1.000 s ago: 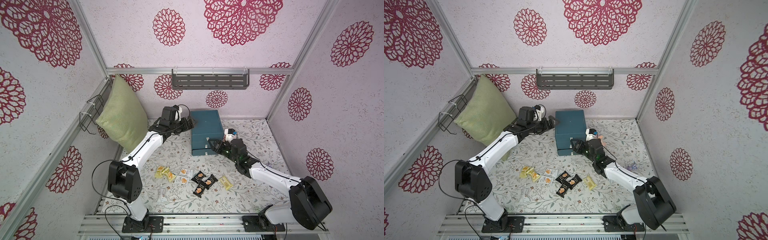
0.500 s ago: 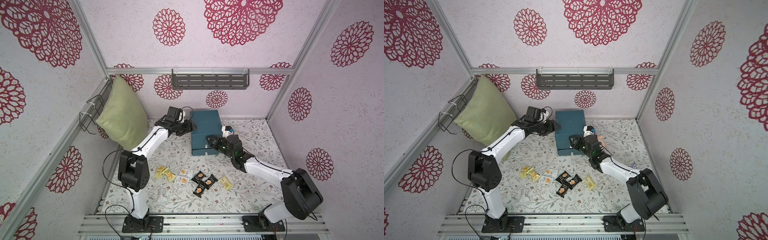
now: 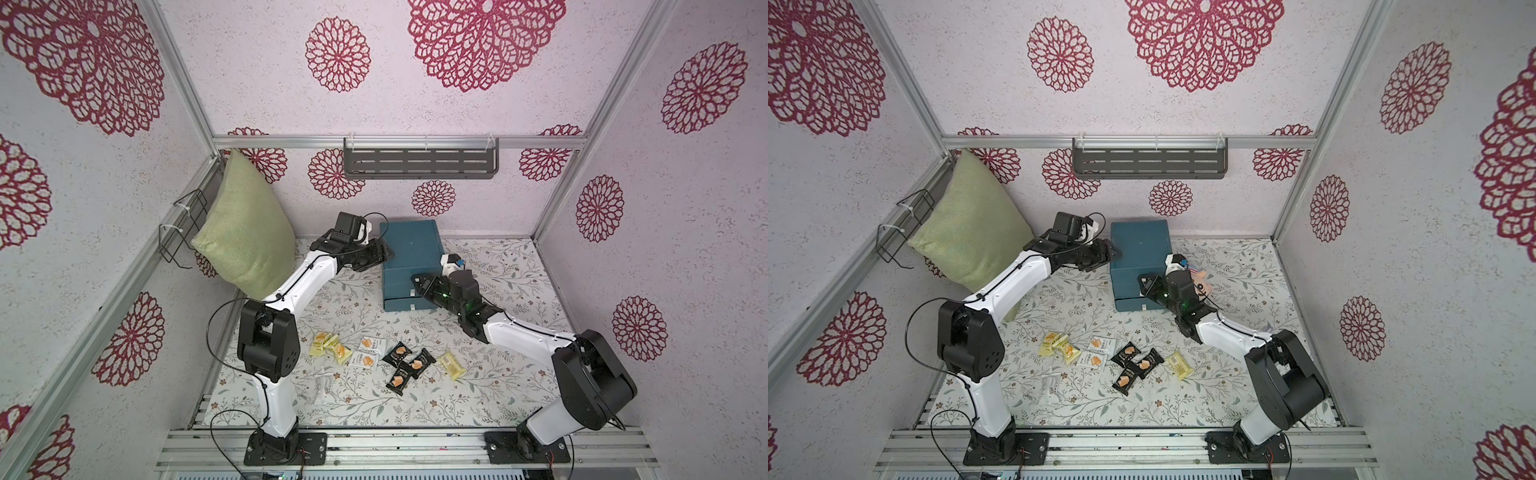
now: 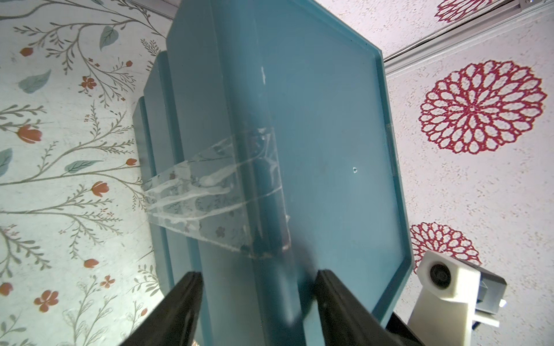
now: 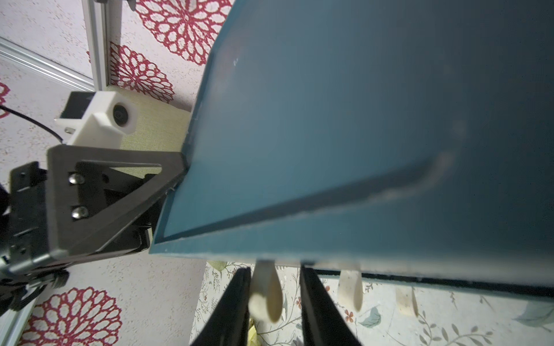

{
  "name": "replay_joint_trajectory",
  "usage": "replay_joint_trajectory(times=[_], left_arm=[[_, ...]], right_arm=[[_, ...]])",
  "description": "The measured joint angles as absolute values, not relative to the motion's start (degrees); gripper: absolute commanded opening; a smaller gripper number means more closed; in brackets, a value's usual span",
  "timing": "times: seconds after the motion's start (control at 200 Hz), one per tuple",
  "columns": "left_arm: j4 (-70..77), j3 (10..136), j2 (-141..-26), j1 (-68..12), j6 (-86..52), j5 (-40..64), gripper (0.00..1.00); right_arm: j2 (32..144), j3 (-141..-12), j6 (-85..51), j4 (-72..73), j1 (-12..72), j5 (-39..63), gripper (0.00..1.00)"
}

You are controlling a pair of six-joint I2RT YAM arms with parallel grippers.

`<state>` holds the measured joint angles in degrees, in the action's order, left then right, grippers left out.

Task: Place the cookies into the drawer by color
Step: Open the drawer in the storage box.

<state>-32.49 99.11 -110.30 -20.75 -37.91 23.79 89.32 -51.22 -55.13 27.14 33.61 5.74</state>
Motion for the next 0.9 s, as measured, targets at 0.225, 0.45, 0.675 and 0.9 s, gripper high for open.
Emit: replay_joint_trajectory(times=[0.225,0.45,0.675,0.9], left_arm=[[-32.5,99.1,-110.3,-20.8,-37.9,23.9,0.66],[-32.5,99.1,-110.3,-20.9,-37.9,23.9,0.66],[-32.5,99.1,-110.3,-20.9,-37.9,23.9,0.67],[-32.5,99.1,-110.3,-21.0,-37.9,23.6,0.68]], right_arm=[[89.5,-51.9,-55.5,26.7,33.6,5.8,0.23],[89.5,-52.4,-55.8,26.2,33.8,5.7,0.06],[89.4,-52.4,-55.7,26.0,33.8,5.7,0.0],[88.2,-51.7,-55.5,25.2,33.9,5.6,0.0]])
